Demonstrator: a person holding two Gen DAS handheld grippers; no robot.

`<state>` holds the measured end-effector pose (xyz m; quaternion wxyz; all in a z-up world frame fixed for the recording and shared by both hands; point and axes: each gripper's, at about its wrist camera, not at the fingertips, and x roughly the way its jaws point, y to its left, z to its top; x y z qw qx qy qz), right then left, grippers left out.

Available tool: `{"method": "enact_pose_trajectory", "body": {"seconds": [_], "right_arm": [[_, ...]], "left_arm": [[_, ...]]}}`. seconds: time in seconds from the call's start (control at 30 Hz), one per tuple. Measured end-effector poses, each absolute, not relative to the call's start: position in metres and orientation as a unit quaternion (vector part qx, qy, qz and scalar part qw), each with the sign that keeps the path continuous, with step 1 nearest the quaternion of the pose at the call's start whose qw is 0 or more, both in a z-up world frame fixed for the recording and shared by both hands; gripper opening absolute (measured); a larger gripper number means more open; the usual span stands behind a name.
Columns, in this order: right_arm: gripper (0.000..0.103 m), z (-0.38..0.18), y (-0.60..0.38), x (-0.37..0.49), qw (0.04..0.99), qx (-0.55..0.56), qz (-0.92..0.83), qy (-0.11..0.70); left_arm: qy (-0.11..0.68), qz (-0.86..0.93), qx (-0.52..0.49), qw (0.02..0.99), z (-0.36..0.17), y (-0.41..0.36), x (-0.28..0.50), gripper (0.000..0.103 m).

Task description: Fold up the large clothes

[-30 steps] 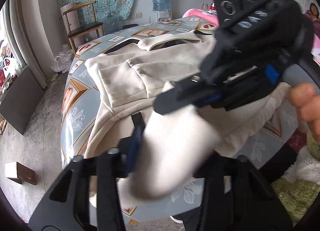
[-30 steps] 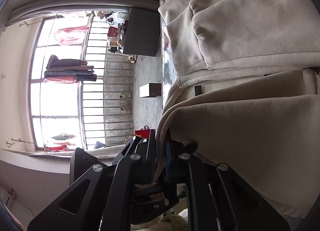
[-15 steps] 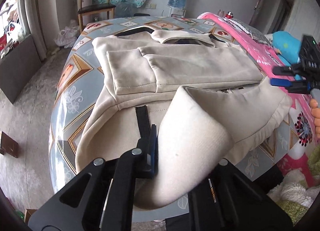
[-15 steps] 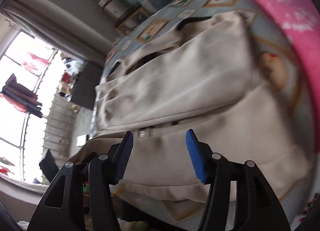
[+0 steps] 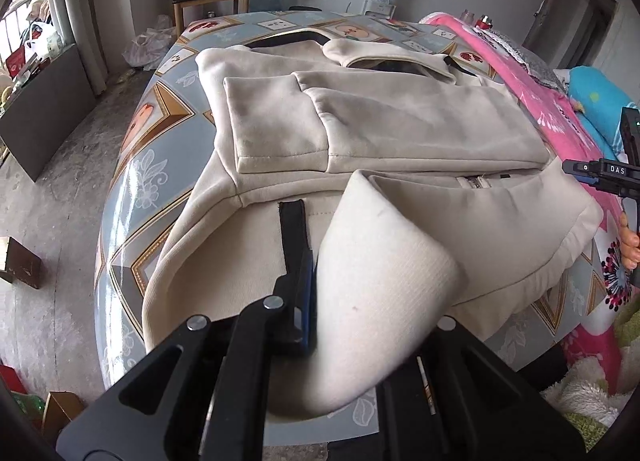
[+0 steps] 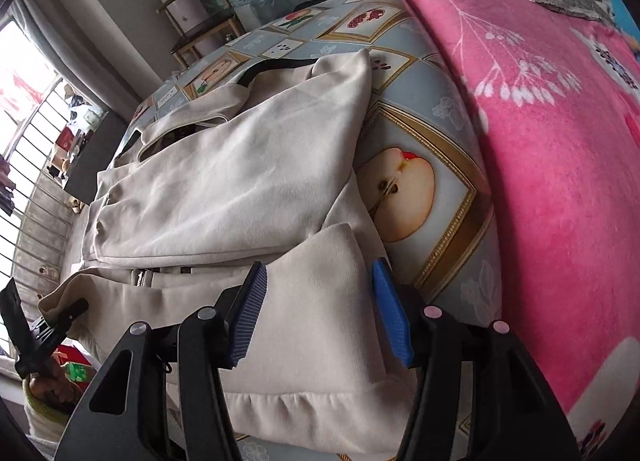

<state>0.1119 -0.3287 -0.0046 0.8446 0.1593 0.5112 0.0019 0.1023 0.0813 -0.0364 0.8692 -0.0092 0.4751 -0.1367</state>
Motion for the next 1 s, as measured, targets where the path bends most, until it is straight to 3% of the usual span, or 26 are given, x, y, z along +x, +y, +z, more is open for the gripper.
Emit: {"method": "enact_pose_trajectory", "body": {"seconds": [0.93,1.0], "right_arm": [[0.054,-0.021,-0.363,0.103,0.777,0.256,0.124,0.561],[0.044,-0.021,-0.362,0.103,0.779,0.248,0.118,0.563]], "left_arm": [[0.519,-0.121,-0.057,0.844,-0.041,0.086,0.119,0.009],[0.522,-0.120,-0.056,0.843,-0.040,0.086,0.120,0.009]]}}
